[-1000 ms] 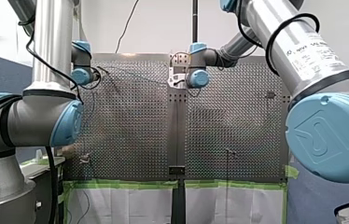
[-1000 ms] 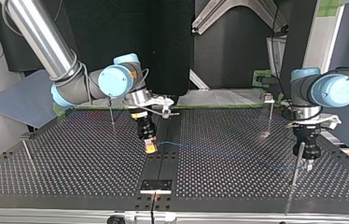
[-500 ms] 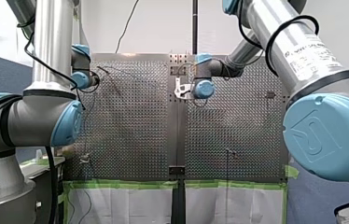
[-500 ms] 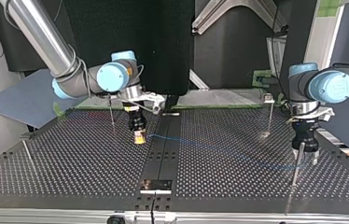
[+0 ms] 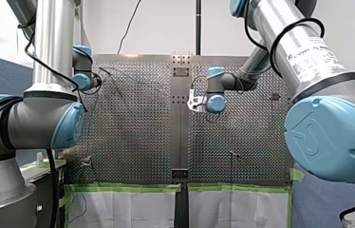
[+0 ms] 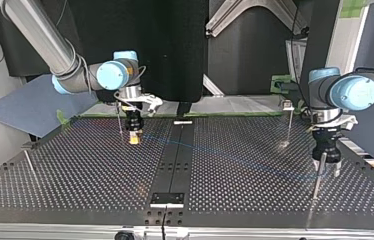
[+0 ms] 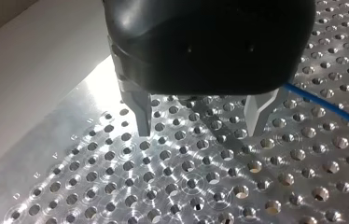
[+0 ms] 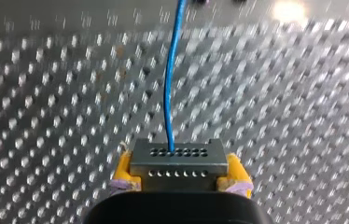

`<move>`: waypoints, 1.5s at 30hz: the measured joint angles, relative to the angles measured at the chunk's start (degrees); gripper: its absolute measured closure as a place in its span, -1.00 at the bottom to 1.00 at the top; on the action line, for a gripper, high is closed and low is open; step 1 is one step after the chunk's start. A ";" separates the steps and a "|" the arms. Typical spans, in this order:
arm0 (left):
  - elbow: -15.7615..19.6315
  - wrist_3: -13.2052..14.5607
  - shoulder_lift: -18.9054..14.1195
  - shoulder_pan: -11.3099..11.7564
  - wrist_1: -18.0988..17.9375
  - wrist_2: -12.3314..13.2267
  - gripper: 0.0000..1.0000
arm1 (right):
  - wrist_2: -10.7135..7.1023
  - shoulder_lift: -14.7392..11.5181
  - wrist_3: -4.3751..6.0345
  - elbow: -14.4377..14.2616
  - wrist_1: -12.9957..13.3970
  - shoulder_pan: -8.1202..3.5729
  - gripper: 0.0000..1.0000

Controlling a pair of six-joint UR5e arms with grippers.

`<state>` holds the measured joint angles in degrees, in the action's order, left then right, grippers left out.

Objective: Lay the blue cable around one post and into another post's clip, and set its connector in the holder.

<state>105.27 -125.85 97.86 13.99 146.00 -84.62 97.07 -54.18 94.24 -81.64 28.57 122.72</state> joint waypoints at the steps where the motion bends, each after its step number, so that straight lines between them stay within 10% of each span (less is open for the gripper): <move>1: 0.00 0.00 0.00 -0.03 0.00 -0.02 -1.00 | 0.01 0.00 0.22 -0.63 0.62 -0.59 1.00; 18: 0.00 0.00 0.01 -0.16 0.00 -0.06 -1.00 | 0.28 0.02 2.77 -8.75 8.74 -8.65 1.00; 45: 0.00 0.19 -0.01 -0.21 0.16 0.06 -1.00 | 4.72 5.25 13.07 -22.01 20.40 -21.92 1.00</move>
<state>105.27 -125.67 97.85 13.78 146.16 -84.56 101.79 -48.93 107.31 -103.65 48.97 100.80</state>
